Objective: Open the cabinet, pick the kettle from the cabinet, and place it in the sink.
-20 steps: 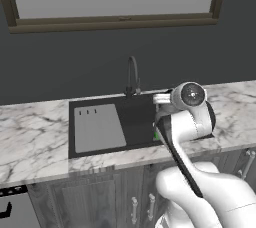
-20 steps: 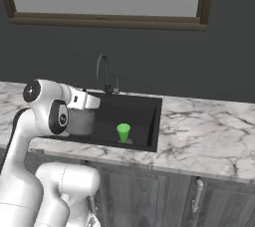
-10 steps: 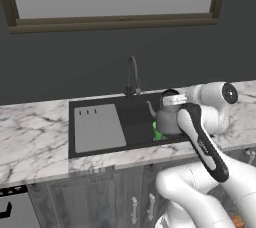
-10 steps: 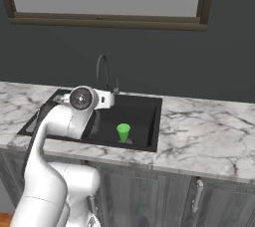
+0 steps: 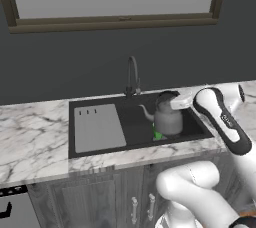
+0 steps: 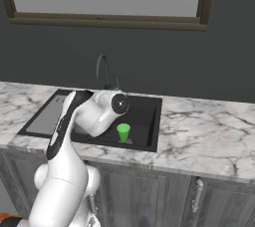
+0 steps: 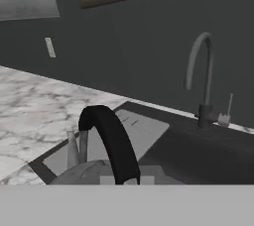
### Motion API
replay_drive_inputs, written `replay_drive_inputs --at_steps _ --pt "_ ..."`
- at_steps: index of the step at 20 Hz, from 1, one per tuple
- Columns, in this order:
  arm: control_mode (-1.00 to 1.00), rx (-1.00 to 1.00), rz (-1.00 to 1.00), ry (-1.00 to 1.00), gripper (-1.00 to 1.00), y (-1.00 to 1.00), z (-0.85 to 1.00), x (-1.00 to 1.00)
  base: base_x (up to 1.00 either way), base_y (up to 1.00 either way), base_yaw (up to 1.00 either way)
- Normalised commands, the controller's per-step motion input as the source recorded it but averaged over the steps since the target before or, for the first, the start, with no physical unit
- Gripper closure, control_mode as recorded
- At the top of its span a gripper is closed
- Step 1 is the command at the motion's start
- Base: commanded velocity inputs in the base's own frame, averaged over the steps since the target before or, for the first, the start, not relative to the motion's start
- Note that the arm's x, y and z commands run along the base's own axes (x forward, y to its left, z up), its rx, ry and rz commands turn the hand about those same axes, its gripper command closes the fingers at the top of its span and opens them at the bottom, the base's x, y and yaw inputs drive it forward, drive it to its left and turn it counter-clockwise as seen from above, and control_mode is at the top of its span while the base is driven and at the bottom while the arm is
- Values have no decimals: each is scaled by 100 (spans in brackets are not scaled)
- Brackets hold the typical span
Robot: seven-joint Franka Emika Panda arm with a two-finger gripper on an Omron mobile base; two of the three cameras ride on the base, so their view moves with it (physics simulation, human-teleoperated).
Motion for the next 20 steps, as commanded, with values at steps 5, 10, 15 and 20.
replay_drive_inputs --at_steps 5,10,15,20 --pt "-100 0 34 6 100 0 0 20 0 0 0" --pt "-100 0 29 0 100 0 -3 21 0 0 0" --pt "-100 0 17 -8 100 0 -8 17 0 0 0" --pt "-100 4 11 -11 100 0 -18 15 0 0 0"
